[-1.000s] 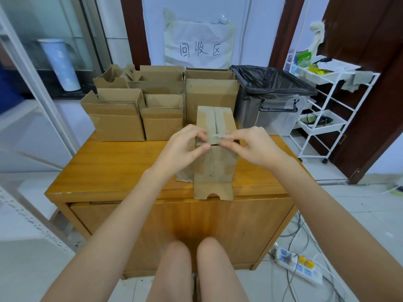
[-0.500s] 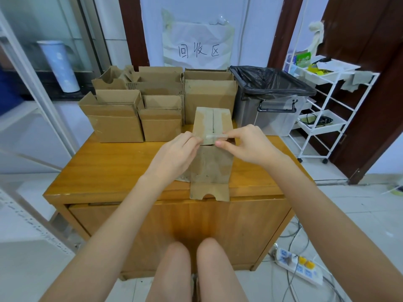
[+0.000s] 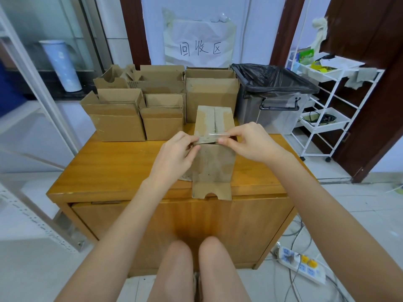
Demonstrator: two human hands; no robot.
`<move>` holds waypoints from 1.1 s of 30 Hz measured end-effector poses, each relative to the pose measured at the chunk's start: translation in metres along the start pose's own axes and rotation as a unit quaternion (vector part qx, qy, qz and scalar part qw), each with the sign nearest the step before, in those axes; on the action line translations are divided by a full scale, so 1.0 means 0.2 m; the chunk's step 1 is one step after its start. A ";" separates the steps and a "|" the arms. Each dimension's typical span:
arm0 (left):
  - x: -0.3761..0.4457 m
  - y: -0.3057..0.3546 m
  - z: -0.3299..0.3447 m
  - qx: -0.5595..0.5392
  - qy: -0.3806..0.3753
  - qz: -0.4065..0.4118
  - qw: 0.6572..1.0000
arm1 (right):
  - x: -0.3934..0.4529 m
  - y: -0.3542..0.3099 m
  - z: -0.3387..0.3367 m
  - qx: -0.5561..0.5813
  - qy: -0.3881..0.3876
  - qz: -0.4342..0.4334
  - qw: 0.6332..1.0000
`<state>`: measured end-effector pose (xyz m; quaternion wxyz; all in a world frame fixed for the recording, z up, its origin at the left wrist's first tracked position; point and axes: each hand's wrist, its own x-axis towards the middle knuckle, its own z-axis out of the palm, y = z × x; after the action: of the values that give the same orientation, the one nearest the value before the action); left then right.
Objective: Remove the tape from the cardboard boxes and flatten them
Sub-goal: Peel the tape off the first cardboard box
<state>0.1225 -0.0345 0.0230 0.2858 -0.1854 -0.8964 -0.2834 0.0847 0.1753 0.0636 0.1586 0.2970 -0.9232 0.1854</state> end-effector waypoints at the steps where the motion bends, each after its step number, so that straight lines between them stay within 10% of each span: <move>1: 0.00 0.00 0.00 0.014 -0.006 0.008 1.000 | 0.00 0.00 0.00 -0.002 -0.001 -0.002 1.000; 13: 0.03 0.08 0.00 0.290 -0.054 0.128 0.947 | 0.01 -0.03 -0.02 -0.011 -0.020 0.008 1.000; 19: 0.04 0.05 -0.01 0.197 -0.071 0.108 0.972 | 0.01 -0.03 -0.02 -0.016 -0.026 0.013 0.999; 24: 0.00 0.05 -0.03 -0.025 -0.073 -0.105 0.991 | 0.01 -0.02 -0.03 -0.013 -0.036 0.021 0.999; 33: -0.04 0.04 0.01 0.026 -0.074 -0.079 0.994 | 0.01 -0.04 -0.04 0.007 -0.034 0.039 0.999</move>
<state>0.1322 -0.0294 0.0195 0.2002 -0.1270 -0.9340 -0.2673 0.0901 0.1717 0.0724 0.1178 0.2681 -0.9376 0.1874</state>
